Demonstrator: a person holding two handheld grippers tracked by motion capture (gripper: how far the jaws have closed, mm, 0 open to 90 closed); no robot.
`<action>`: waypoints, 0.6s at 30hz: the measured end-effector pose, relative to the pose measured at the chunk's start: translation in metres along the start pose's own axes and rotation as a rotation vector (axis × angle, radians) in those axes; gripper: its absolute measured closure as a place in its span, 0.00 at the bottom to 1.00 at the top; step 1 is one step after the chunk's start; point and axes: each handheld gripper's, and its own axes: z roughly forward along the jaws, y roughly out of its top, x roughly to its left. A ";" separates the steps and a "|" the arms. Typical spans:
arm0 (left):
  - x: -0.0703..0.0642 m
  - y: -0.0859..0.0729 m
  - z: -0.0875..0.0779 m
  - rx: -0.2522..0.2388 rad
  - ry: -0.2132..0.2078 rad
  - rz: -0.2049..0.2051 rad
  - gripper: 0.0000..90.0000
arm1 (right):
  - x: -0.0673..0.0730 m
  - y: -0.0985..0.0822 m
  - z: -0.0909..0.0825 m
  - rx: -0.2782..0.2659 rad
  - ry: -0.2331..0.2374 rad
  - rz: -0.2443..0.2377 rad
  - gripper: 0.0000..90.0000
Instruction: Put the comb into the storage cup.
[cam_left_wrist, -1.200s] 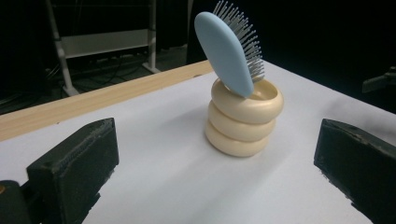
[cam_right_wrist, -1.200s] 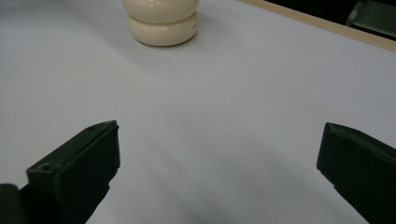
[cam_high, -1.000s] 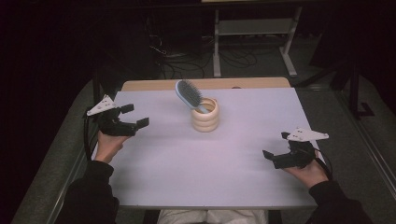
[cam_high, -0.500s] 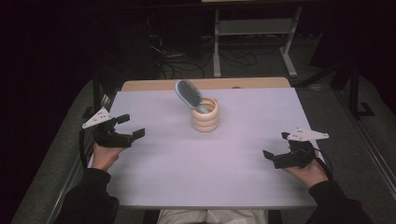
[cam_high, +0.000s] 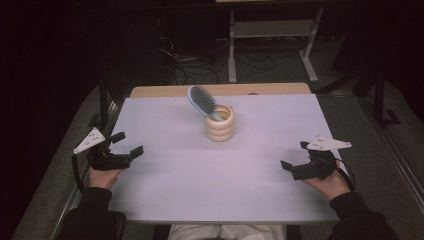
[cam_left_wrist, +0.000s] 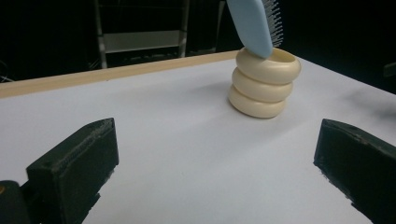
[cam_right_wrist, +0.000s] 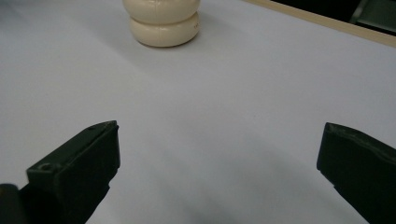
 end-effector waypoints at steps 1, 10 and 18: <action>-0.001 -0.003 -0.004 -0.006 0.006 -0.012 0.00 | 0.000 0.000 0.000 -0.006 0.000 0.004 0.00; -0.003 -0.010 -0.013 0.009 0.020 -0.008 0.00 | -0.001 0.000 0.001 -0.007 0.009 0.015 0.00; -0.002 -0.012 -0.011 0.025 0.005 0.005 0.00 | -0.001 0.000 0.003 0.006 0.008 0.015 0.00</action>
